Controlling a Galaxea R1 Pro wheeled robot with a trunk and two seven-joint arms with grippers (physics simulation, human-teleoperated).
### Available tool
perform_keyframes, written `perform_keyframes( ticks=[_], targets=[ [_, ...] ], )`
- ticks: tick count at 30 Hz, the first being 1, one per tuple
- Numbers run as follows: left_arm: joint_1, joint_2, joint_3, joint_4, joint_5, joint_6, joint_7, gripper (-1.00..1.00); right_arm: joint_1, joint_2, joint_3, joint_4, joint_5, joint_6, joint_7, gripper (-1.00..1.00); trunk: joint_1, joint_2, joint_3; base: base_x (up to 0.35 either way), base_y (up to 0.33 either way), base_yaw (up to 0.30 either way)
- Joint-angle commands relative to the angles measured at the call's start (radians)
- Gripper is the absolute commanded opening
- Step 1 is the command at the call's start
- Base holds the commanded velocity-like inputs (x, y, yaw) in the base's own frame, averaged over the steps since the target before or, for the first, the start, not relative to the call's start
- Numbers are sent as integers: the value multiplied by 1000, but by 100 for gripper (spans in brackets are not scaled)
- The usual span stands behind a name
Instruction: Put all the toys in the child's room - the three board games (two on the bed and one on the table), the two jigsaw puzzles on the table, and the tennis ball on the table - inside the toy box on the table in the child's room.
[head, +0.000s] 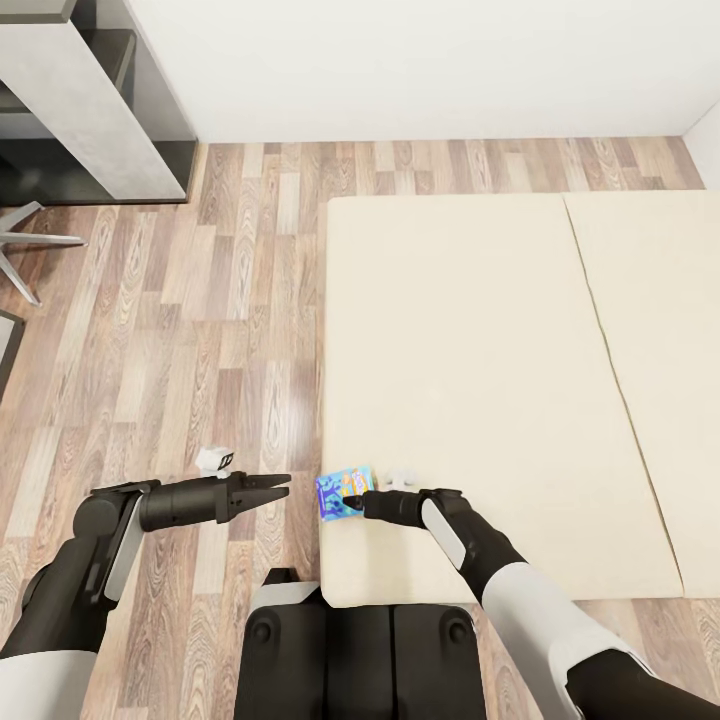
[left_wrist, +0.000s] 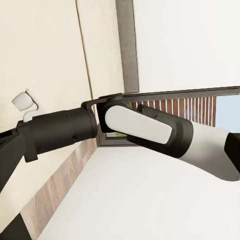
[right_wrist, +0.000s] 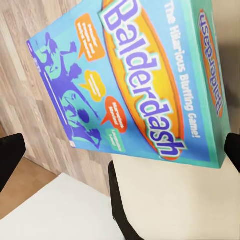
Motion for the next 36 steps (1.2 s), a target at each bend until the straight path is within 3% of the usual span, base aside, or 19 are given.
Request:
perform_keyframes(
  ticks=[1, 36],
  targets=[
    [0, 0, 0, 0, 1, 11, -3, 100, -1, -1, 1, -1, -2, 6, 0, 100, 1, -2, -1, 0, 0, 0],
    [0, 1, 1, 0, 1, 11, -3, 100, 1, 11, -1, -1, -2, 1, 40, 100, 1, -2, -1, 0, 7, 0]
  ],
)
